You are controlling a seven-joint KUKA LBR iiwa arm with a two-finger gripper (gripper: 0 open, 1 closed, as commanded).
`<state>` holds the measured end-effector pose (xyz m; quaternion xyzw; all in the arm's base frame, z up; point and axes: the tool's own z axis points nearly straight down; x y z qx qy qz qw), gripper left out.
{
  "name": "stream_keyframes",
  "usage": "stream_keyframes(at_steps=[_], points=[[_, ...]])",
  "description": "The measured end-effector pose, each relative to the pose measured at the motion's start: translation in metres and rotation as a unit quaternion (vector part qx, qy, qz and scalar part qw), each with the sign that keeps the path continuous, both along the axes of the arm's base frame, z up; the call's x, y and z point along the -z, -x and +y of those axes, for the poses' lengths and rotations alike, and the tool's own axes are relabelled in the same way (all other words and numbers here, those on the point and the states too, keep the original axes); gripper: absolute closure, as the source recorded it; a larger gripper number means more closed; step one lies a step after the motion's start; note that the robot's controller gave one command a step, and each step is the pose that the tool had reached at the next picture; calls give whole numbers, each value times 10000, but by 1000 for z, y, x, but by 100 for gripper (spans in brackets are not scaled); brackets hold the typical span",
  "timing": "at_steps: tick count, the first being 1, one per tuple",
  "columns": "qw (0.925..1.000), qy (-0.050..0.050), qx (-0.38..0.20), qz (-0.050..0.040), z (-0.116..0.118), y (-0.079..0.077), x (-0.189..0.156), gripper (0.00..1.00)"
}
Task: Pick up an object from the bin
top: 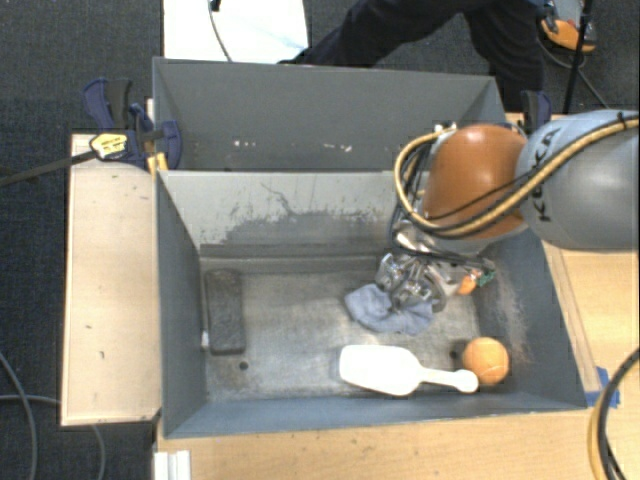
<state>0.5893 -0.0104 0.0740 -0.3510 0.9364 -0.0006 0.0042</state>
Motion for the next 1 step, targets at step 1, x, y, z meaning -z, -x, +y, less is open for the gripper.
stream_keyframes(at_steps=[1], points=[[10000, 0, 1, 0, 0, 0, 0, 100]])
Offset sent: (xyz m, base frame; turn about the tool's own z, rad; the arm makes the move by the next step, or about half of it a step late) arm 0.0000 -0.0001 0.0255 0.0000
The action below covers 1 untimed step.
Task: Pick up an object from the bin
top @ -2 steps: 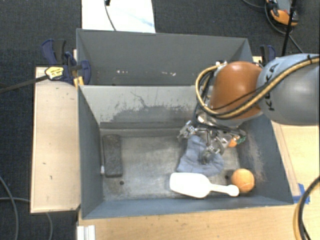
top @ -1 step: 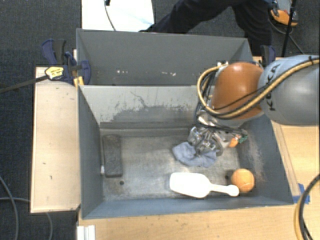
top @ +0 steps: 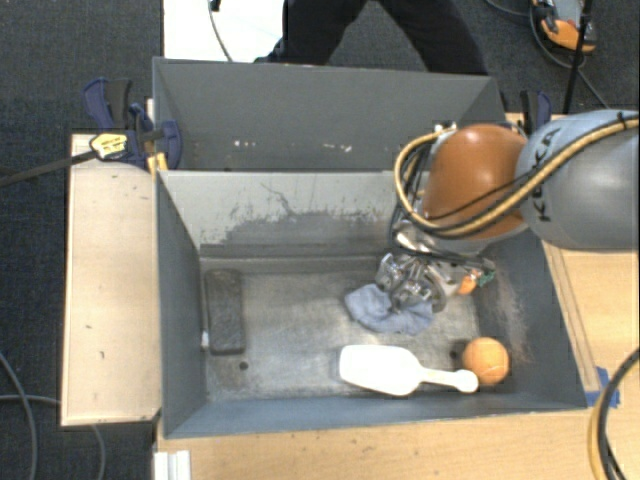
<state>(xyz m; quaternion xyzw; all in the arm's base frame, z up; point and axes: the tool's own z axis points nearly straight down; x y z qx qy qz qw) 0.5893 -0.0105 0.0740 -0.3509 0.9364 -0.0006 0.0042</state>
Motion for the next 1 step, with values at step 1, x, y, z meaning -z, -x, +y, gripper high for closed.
stream_keyframes(at_steps=[1], points=[[10000, -1, 3, 7, 0, 1, -2, 100]])
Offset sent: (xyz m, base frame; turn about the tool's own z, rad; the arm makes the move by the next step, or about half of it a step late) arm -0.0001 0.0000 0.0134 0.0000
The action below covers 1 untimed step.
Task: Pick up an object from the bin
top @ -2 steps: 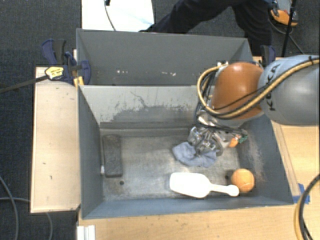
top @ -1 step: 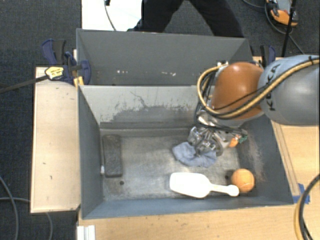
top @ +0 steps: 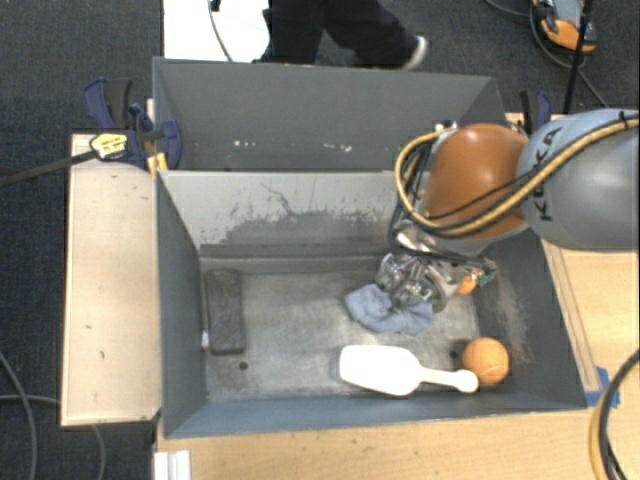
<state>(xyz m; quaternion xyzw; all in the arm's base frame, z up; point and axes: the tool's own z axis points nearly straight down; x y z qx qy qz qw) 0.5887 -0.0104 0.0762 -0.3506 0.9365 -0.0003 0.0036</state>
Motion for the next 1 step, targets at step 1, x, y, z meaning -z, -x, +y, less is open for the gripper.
stream_keyframes(at_steps=[1], points=[[10000, 2, 2, 3, 0, 0, -6, 100]])
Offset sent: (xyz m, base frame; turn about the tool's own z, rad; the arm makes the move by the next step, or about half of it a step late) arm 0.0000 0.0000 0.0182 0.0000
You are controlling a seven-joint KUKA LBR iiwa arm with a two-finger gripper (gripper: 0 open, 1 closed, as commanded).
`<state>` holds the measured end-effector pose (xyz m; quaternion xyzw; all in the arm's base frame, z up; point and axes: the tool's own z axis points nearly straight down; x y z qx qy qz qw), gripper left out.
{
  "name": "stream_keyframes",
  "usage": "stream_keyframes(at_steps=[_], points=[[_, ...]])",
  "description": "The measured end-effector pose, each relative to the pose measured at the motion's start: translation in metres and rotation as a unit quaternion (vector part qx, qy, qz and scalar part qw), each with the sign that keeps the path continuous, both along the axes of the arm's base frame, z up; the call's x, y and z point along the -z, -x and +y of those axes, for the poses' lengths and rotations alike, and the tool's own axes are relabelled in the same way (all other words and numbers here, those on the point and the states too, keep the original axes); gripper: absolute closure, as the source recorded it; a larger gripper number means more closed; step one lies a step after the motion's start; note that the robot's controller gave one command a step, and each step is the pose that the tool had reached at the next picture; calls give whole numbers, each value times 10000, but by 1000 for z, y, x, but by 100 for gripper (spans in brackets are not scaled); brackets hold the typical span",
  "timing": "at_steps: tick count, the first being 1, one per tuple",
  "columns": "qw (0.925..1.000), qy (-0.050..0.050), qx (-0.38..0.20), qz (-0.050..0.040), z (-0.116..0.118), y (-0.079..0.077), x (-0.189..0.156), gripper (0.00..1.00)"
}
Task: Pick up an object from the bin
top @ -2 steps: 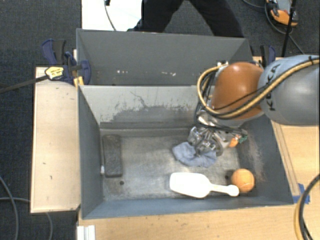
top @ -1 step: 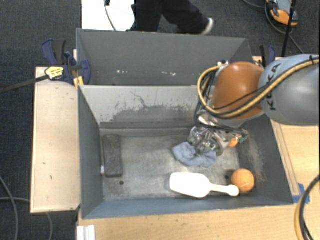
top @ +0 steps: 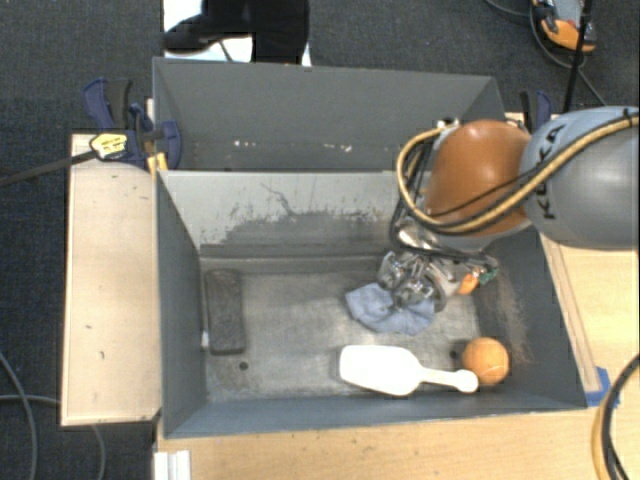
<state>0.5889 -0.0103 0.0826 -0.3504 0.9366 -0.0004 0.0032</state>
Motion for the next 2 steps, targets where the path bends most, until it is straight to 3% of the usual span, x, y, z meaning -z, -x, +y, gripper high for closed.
stream_keyframes(at_steps=[2], points=[[10000, -3, 8, 39, 0, 2, -12, 100]])
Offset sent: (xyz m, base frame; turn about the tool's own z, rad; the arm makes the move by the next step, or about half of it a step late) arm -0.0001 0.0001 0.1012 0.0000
